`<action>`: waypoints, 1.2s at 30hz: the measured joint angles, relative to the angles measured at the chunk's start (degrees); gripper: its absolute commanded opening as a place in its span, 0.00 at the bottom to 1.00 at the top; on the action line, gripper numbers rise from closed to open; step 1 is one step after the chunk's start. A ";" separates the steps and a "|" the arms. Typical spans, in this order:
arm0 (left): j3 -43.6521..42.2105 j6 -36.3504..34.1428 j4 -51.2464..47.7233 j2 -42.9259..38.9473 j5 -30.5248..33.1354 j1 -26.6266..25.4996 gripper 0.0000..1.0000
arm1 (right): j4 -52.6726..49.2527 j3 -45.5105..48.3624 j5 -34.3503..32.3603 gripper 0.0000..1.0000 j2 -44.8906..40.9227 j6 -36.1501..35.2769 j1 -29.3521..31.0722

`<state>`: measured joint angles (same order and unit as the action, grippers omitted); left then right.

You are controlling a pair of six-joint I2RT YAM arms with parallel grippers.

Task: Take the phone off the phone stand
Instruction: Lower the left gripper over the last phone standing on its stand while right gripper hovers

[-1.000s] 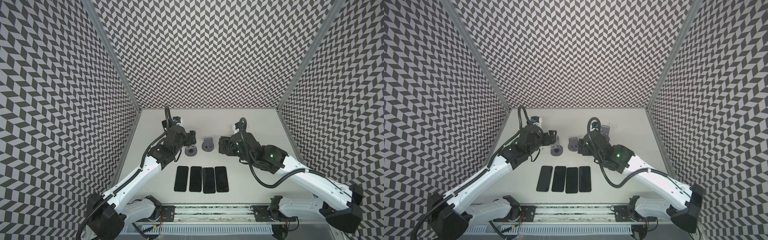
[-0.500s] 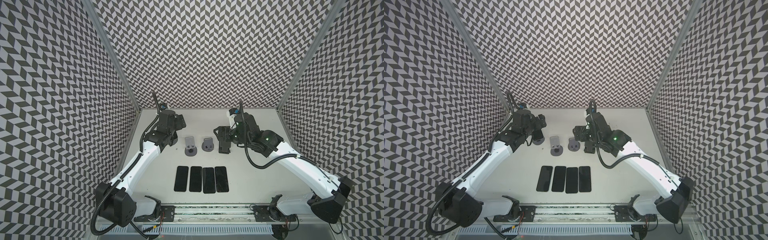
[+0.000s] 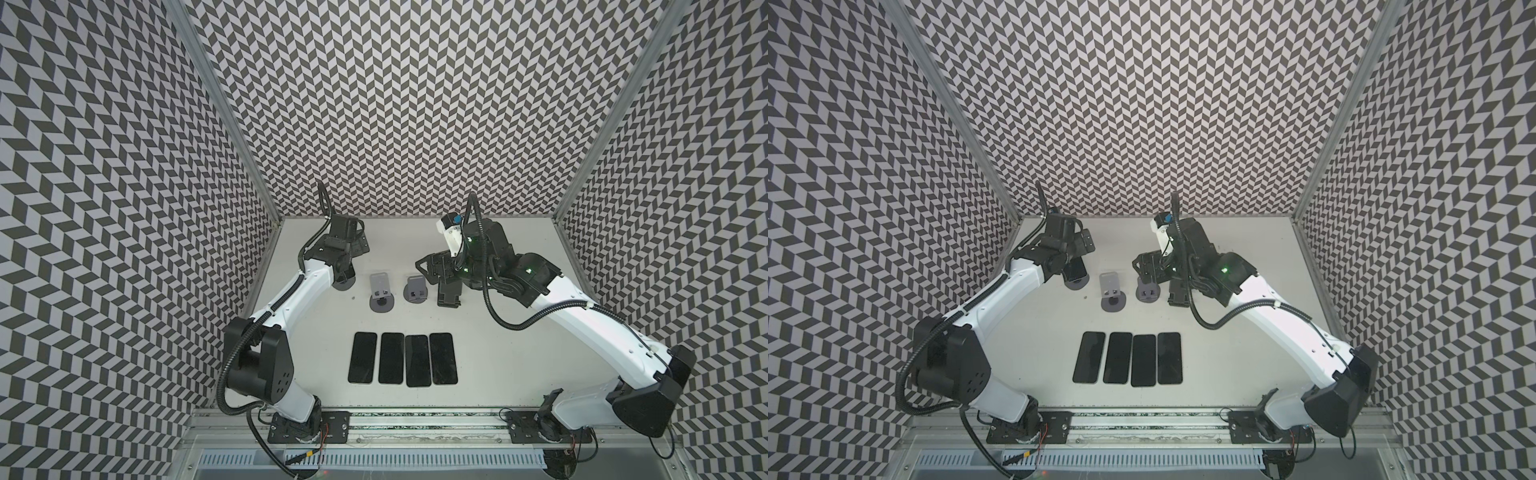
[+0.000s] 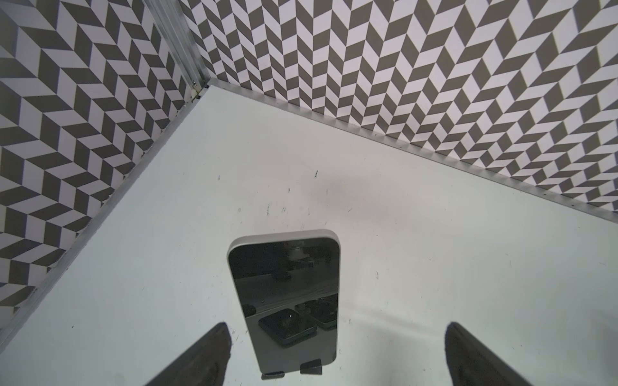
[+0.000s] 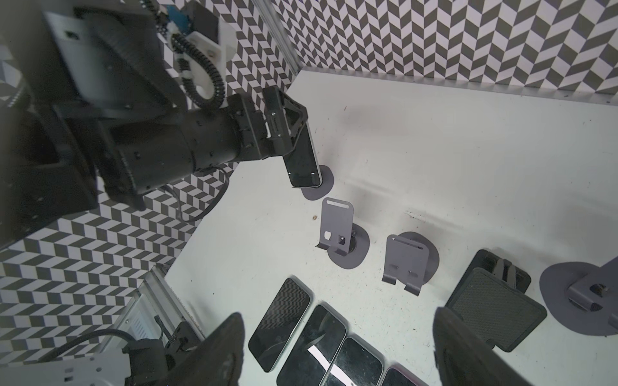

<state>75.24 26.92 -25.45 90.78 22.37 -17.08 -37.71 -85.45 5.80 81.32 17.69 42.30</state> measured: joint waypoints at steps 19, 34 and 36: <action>10.19 2.36 -9.42 10.38 6.01 0.90 1.00 | -0.42 0.00 1.64 0.89 1.84 -5.29 -0.09; 11.15 3.21 -12.26 12.50 8.22 1.90 1.00 | -0.50 0.55 1.49 0.90 2.95 -6.27 -0.13; 11.15 3.21 -12.26 13.09 8.02 1.92 1.00 | -0.61 0.59 1.49 0.90 3.17 -6.40 -0.20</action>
<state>86.39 30.13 -37.71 103.88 30.39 -15.16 -38.33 -84.86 7.29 84.49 11.29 42.11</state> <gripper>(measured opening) 0.999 0.900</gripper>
